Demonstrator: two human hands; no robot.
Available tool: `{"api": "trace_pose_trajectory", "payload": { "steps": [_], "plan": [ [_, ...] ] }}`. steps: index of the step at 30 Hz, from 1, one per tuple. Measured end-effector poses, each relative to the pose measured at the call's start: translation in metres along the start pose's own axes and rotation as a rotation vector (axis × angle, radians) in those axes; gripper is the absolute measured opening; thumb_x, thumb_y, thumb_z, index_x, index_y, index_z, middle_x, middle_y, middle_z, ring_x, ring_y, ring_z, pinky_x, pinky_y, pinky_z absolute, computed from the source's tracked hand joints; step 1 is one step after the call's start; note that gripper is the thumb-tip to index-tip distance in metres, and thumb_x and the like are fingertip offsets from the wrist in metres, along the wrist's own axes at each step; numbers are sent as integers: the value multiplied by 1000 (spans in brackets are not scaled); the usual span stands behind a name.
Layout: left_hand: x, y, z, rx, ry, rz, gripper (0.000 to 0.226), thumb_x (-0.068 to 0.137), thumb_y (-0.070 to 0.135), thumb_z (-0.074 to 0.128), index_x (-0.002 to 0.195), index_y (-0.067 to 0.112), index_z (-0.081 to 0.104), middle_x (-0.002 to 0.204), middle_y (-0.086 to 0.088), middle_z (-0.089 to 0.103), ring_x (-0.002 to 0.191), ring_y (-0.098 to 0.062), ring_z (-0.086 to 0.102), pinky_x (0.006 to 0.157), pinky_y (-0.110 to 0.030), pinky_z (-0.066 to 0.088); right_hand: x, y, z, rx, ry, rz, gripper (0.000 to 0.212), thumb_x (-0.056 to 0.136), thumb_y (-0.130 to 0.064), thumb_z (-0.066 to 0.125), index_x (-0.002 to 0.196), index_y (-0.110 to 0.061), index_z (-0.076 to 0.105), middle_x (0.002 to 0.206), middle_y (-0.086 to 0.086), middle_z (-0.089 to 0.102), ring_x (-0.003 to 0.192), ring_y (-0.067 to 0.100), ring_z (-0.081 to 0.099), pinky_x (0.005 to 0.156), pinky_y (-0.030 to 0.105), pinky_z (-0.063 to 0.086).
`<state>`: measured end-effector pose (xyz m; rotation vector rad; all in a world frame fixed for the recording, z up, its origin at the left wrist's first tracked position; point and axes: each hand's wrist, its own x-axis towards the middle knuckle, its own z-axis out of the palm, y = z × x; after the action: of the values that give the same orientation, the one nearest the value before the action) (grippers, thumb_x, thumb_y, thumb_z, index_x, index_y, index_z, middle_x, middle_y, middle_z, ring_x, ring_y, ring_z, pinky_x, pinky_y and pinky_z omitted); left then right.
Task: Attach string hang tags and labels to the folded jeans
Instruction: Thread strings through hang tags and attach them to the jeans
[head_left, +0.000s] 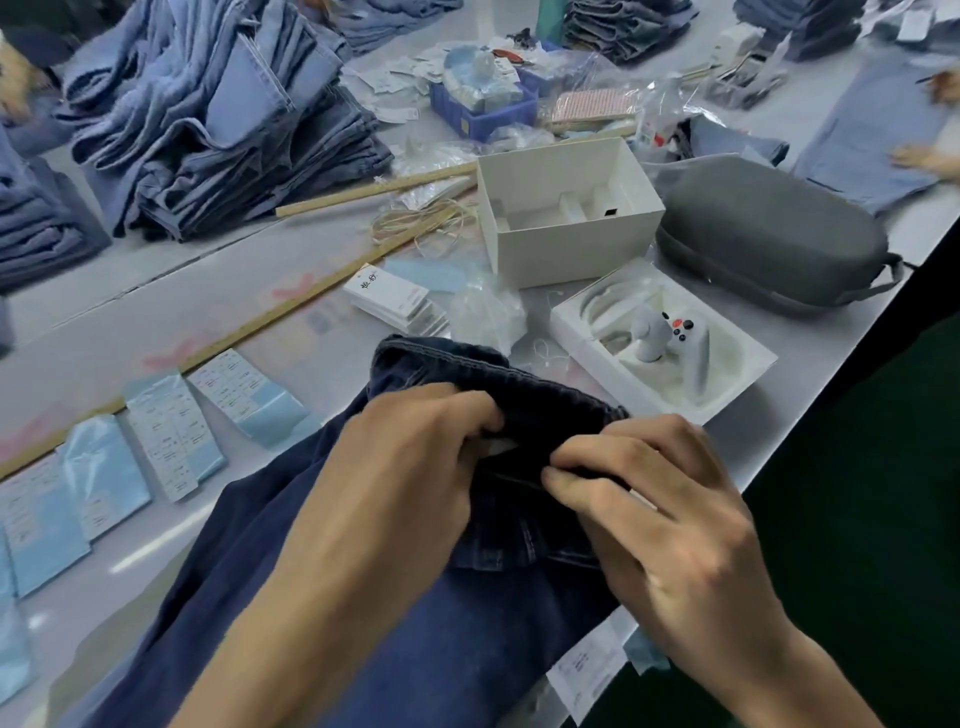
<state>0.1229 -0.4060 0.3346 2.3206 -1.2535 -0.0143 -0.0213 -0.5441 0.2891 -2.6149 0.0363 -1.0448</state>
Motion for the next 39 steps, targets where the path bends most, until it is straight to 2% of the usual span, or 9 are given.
{"api": "trace_pose_trajectory", "payload": {
  "steps": [4,10,14,20,23,27,32,36,39],
  "plan": [
    [-21,0,13,-433,216,-274,31,80,-1,77,81,30,76,77,18,73,71,1,69,64,-12,50,0,-10,1,-54,-18,-30,14,97,-8,65,93,-7,79,104,0,73,93,22,63,83,38,46],
    [-37,8,24,-1051,479,-637,34,74,-15,75,72,18,75,76,-7,77,71,-12,73,65,-20,57,-2,-16,1,-74,-9,-33,15,97,-8,66,89,-9,79,101,-2,74,91,20,63,83,38,45],
    [-44,17,23,-1282,618,-829,21,53,12,85,62,19,67,78,-17,75,74,-20,73,65,-25,59,1,-19,1,-80,-12,-13,15,98,-14,66,90,-13,79,102,-4,73,91,20,64,83,41,43],
    [-48,31,25,-1364,714,-903,29,54,4,80,69,12,56,74,-19,74,65,-20,72,57,-24,58,4,-24,2,-165,-188,31,30,98,-43,63,116,-22,75,105,-9,69,91,22,64,80,44,41],
    [-50,29,27,-1315,656,-877,48,44,-3,90,72,15,56,73,-18,75,64,-20,72,57,-24,58,6,-35,9,-168,-110,61,24,100,-37,63,111,-21,77,97,-8,70,81,23,63,73,44,40],
    [-51,27,28,-1165,515,-612,30,69,5,86,83,23,67,84,-9,79,80,-20,78,68,-22,58,16,-29,16,-31,-52,186,17,100,-28,63,93,-20,75,86,-9,69,77,21,60,73,45,42],
    [-34,16,28,-103,245,-55,39,91,13,72,130,18,66,123,11,69,110,-13,61,86,-20,49,35,9,17,460,-78,690,10,96,-26,68,89,-30,72,84,-8,71,82,12,67,75,25,53],
    [-20,26,37,175,96,11,50,92,10,58,142,14,57,101,2,65,93,-25,54,73,-39,47,42,28,18,774,-95,983,13,95,-18,68,89,-23,77,86,-1,76,87,12,72,78,16,54],
    [-20,27,39,199,105,-4,37,87,11,56,122,17,68,93,2,63,88,-26,56,72,-39,40,44,32,14,893,-136,1059,10,93,-17,69,92,-15,78,91,9,77,87,18,73,76,19,55]
  ]
}}
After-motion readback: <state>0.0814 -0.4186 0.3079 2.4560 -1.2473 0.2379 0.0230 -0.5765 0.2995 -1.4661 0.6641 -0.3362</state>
